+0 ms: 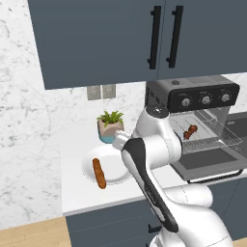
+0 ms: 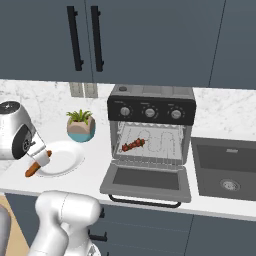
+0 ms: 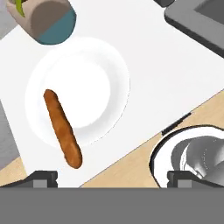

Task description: Pick up the kebab skewer and baguette bread, and place them inside the toaster oven. Close the toaster oven door and start by setting the timer.

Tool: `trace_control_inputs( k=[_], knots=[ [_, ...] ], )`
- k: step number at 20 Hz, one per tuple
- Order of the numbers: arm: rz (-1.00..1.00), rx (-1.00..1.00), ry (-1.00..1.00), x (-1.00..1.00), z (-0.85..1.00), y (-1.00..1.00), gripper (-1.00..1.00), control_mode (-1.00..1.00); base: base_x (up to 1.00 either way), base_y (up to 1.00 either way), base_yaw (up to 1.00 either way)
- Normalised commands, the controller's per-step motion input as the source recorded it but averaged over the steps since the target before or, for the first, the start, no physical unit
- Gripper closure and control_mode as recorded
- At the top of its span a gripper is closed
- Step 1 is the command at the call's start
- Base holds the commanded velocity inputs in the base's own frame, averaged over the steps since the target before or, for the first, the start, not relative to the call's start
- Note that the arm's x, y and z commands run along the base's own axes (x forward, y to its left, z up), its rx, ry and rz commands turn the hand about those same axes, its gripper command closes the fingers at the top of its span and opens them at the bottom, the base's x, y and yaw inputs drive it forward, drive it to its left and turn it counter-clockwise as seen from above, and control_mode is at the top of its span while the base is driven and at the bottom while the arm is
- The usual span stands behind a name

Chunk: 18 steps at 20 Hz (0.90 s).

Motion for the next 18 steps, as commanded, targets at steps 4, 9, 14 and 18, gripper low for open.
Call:
trace_control_inputs(
  k=[4,9,14,18],
  knots=[
    [0.33,0.0,0.11,0.4,-0.23,0.49,-1.0,-1.0,0.0,0.0,0.0],
    [0.08,-0.14,0.11,0.14,-0.44,0.65,-1.0,-1.0,0.0,0.0,0.0],
    [0.03,-0.07,0.08,0.25,-0.31,0.33,-1.0,-1.0,0.0,0.0,0.0],
    [0.04,0.0,0.16,0.47,-0.13,0.02,-1.0,-1.0,0.0,0.0,0.0]
  ],
)
